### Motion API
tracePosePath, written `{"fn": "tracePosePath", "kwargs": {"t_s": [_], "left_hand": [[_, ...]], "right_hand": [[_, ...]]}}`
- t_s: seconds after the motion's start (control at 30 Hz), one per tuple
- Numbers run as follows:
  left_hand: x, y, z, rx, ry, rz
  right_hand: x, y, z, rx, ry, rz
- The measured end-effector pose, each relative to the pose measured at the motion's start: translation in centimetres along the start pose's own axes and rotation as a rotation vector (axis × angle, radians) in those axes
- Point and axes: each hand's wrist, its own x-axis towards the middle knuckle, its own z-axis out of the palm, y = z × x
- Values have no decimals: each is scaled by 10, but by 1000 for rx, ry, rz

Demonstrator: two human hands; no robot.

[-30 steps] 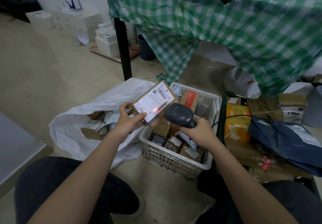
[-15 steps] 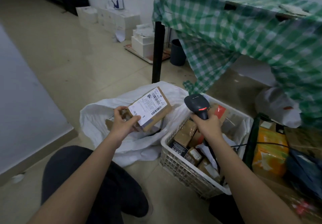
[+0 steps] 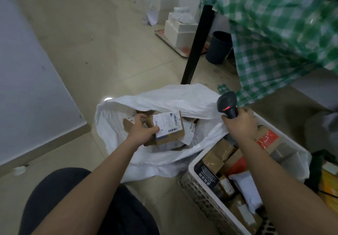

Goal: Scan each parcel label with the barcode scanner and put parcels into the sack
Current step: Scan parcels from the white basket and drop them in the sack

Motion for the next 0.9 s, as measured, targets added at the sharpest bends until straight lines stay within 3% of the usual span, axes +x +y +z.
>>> {"fn": "tracePosePath", "kwargs": {"t_s": [0.17, 0.27, 0.43, 0.5, 0.6, 0.7, 0.8, 0.9], "left_hand": [[70, 31, 38, -94, -15, 121], [103, 48, 59, -121, 14, 213], [131, 57, 77, -143, 34, 339], [135, 56, 82, 15, 35, 378], [136, 51, 82, 179, 43, 375], [120, 47, 71, 227, 34, 559], [101, 40, 59, 518, 29, 724], [93, 41, 68, 799, -84, 739]], "right_hand": [[44, 11, 15, -43, -5, 43], [60, 11, 21, 118, -49, 171], [76, -2, 22, 469, 140, 183], [78, -8, 19, 537, 209, 192], [77, -8, 22, 522, 146, 174], [74, -4, 27, 523, 117, 163], [73, -6, 29, 502, 123, 163], [70, -9, 31, 509, 123, 143]]}}
